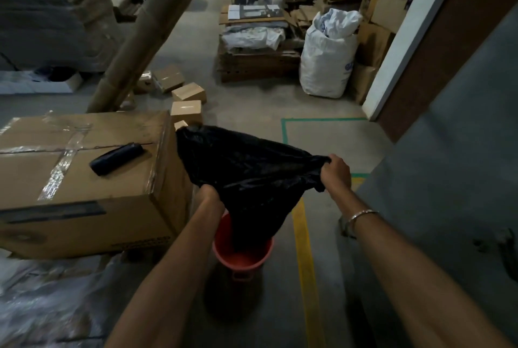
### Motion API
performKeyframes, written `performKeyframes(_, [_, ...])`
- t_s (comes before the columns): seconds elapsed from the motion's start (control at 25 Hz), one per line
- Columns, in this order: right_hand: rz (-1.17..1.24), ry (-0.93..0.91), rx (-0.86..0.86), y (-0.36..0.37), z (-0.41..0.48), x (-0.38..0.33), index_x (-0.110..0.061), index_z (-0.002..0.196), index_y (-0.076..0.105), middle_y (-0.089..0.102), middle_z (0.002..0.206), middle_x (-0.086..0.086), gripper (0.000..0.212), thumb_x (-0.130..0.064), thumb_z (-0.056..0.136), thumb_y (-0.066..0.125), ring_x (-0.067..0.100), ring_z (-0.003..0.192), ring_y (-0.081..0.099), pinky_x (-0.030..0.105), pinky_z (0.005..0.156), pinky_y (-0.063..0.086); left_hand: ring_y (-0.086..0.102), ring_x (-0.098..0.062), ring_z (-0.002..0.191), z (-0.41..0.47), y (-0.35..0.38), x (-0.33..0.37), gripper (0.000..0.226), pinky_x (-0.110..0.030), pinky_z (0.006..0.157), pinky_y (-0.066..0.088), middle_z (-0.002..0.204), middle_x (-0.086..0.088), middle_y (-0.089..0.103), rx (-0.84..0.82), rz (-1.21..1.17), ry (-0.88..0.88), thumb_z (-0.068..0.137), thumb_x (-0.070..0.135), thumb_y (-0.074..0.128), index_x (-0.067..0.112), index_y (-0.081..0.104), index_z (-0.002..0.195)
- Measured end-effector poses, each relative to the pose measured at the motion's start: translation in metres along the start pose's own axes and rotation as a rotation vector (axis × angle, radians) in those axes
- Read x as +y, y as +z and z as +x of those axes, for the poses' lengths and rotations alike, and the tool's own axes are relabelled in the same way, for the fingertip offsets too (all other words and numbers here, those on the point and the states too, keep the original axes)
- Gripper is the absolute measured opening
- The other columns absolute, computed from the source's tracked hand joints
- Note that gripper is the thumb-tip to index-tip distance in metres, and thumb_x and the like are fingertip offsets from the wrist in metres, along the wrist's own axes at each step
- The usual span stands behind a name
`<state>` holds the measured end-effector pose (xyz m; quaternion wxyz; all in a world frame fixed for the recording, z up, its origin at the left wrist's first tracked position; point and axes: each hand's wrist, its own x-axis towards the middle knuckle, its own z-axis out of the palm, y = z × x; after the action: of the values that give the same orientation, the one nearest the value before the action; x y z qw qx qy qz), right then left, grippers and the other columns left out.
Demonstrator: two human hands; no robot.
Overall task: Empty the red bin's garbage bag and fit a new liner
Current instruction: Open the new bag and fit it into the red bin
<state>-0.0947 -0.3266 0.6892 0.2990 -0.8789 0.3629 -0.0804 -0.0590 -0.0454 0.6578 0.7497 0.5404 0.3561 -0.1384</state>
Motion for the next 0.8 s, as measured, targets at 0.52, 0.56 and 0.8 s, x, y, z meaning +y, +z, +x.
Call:
performKeyframes(0.52, [0.451,0.017,-0.851,0.137,0.031,0.064,-0.016,0.125,0.054,0.061,0.119,0.008,0.052,-0.040,0.084,0.076,0.020,0.104,0.064,0.039,0.093,0.053,0.059,-0.036,0.120,0.142,0.017,-0.029,0.056,-0.038,0.096,0.051,0.134,-0.023,0.058,-0.049,0.462,0.184,0.085,0.007,0.070,-0.003,0.050,0.137])
performKeyframes(0.56, [0.380,-0.021,-0.846,0.152,0.038,0.062,-0.019,0.132,0.050,0.056,0.128,0.007,0.068,-0.053,0.078,0.076,0.022,0.112,0.061,0.041,0.096,0.052,0.059,-0.036,0.119,0.154,0.023,-0.035,0.054,-0.037,0.093,0.050,0.134,-0.023,0.058,-0.074,0.498,0.158,0.087,0.005,0.067,-0.004,0.049,0.137])
performKeyframes(0.8, [0.085,-0.247,-0.654,0.248,0.074,0.027,-0.018,0.134,0.056,0.064,0.130,0.013,0.060,-0.051,0.085,0.067,0.033,0.118,0.061,0.033,0.091,0.050,0.062,-0.030,0.108,0.195,0.039,-0.065,0.049,-0.036,0.094,0.053,0.127,-0.017,0.061,-0.237,0.682,0.113,0.087,0.001,0.062,0.000,0.051,0.135])
